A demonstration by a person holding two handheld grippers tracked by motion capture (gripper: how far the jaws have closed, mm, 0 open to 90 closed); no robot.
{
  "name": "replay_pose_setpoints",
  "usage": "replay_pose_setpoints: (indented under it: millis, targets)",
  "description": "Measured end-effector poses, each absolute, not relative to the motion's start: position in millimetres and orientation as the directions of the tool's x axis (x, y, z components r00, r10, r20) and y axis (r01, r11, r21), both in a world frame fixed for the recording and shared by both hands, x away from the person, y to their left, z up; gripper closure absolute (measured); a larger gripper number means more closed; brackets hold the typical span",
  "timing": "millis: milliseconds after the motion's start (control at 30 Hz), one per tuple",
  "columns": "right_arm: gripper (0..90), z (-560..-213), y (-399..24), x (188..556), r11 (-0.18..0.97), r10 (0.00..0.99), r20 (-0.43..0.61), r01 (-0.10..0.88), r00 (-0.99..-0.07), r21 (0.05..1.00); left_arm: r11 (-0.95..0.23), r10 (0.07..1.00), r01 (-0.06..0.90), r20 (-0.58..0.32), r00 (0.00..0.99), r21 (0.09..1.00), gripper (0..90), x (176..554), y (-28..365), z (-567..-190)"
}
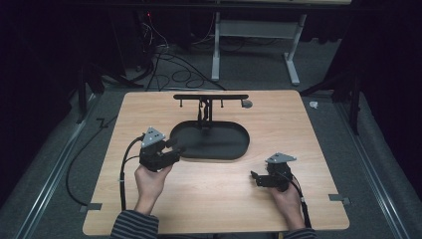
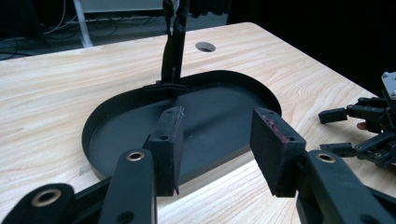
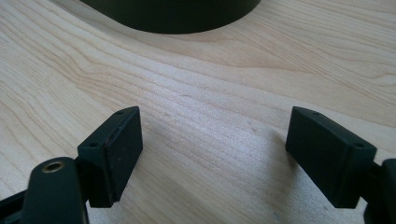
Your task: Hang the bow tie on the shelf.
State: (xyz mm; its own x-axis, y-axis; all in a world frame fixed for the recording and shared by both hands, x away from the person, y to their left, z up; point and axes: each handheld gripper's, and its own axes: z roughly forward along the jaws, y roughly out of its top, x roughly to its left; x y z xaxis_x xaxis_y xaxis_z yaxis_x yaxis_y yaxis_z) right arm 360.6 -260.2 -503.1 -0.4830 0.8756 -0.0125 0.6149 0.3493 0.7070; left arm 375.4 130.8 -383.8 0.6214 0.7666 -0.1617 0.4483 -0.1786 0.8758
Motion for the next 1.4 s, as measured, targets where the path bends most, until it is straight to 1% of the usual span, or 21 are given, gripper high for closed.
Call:
replay_pose_setpoints:
  millis: [67, 967, 1100, 1133, 1400]
  targets:
    - [20.1, -503, -260, 361, 0.349, 0.876, -0.012, 0.615, -0.482, 0.707, -0.165, 0.767, 0.454, -0.176, 0.617, 0.876, 54.8, 374, 134, -385]
    - [20.0, -503, -260, 361, 0.349, 0.876, -0.013, 0.615, -0.482, 0.707, -0.141, 0.770, 0.456, -0.191, 0.608, 0.879, 54.4, 359, 140, -393]
    - [20.0, -503, -260, 361, 0.349, 0.876, -0.012, 0.615, -0.482, 0.707, -0.122, 0.769, 0.462, -0.211, 0.604, 0.879, 54.4, 357, 143, -395]
    - [20.0, -503, -260, 361, 0.349, 0.876, -0.012, 0.615, -0.482, 0.707, -0.106, 0.765, 0.467, -0.229, 0.602, 0.878, 54.3, 356, 144, -398]
    - [20.0, -503, -260, 361, 0.349, 0.876, -0.012, 0.615, -0.483, 0.707, -0.100, 0.764, 0.487, -0.247, 0.596, 0.868, 54.3, 355, 140, -408]
